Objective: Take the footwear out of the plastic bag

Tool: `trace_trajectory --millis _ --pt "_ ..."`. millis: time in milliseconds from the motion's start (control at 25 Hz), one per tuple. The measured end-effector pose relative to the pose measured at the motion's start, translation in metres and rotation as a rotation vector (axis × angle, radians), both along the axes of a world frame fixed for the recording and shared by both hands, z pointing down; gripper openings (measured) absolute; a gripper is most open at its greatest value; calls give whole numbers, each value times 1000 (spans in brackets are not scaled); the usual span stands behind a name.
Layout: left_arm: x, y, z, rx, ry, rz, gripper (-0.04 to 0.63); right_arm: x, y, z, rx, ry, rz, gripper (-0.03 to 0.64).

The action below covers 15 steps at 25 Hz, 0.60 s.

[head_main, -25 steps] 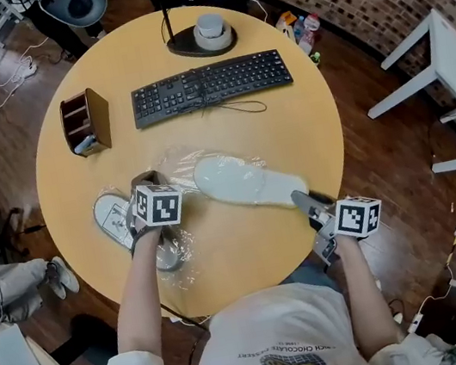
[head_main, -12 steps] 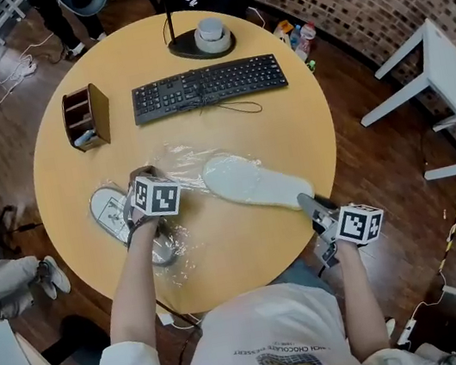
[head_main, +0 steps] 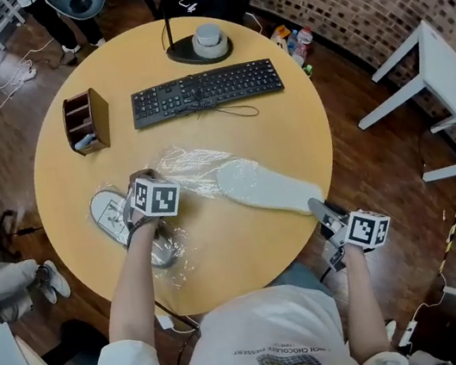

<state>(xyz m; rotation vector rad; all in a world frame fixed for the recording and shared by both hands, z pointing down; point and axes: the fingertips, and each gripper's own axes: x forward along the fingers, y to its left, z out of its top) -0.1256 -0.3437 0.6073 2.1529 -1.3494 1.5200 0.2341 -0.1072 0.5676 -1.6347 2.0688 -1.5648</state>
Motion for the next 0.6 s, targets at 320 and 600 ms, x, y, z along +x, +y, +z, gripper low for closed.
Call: trace_trajectory --millis 320,600 --pt "0 0 0 0 -10 5 3 33 20 -11 46 -84 105 75" --pt "-1 -1 1 2 -20 4 3 59 32 -48 137 -35 123 67"
